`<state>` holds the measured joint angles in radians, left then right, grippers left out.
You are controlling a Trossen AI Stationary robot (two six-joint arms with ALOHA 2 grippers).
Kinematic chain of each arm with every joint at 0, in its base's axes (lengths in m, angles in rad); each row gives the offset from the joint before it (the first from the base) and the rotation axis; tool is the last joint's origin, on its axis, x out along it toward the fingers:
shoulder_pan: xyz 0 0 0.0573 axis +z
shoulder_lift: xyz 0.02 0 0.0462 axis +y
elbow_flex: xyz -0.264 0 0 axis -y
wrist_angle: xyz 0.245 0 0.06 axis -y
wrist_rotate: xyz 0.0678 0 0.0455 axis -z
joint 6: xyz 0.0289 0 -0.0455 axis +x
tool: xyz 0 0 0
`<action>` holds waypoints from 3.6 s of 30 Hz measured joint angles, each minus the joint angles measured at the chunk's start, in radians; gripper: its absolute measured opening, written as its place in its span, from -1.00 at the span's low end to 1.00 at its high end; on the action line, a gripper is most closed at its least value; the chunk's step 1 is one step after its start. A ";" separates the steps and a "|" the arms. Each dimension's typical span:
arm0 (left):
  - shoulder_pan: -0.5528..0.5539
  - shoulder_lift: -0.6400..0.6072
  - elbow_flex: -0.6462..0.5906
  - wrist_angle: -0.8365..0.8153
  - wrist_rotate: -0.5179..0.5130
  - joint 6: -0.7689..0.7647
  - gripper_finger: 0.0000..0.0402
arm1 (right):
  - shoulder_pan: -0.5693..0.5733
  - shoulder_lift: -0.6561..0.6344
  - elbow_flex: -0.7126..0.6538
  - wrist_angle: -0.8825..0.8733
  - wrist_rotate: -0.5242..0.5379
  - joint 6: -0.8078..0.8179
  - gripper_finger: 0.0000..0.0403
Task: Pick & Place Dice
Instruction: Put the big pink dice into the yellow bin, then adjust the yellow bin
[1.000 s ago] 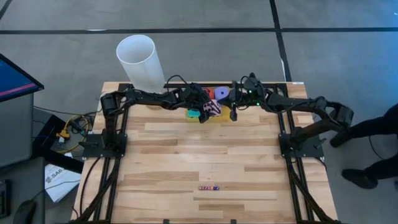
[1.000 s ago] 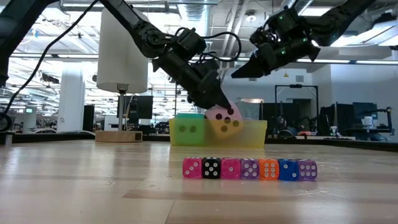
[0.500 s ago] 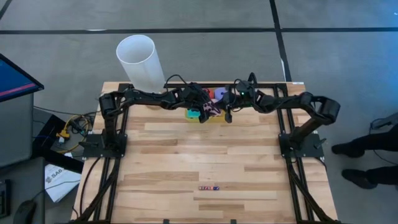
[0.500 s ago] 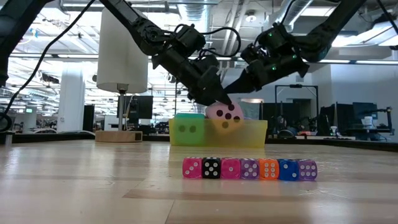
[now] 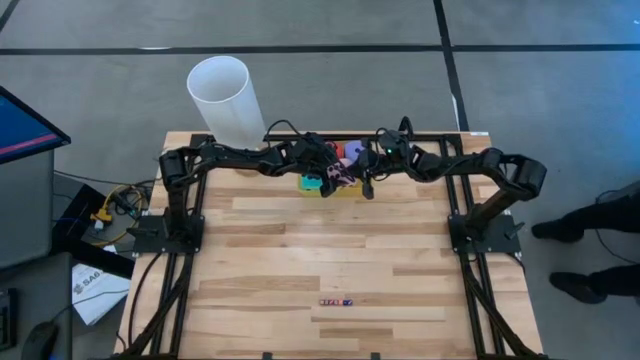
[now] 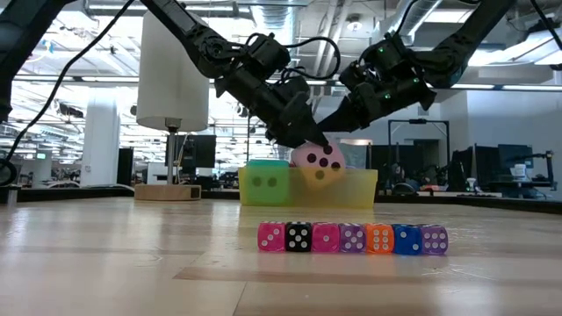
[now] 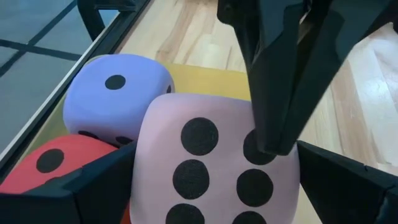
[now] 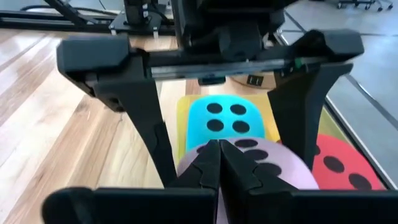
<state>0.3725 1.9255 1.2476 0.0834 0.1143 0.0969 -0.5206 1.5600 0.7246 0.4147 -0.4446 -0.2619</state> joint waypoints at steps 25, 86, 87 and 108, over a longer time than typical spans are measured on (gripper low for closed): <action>-0.015 -0.001 0.000 0.077 0.000 0.006 0.97 | -0.002 -0.001 0.000 0.037 0.027 -0.009 -1.00; 0.000 -0.134 0.000 -0.011 0.000 0.036 0.95 | -0.150 -0.102 0.085 -0.314 -0.003 -0.060 -1.00; 0.000 -0.139 0.000 -0.012 0.000 0.027 0.95 | -0.150 -0.102 0.085 -0.322 -0.003 -0.061 -1.00; -0.022 -0.549 -0.350 0.112 0.019 -0.148 0.95 | -0.089 -0.102 0.085 -0.351 -0.003 -0.060 -1.00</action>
<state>0.3505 1.3767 0.8974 0.1955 0.1335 -0.0513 -0.6099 1.4582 0.8101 0.0634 -0.4477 -0.3222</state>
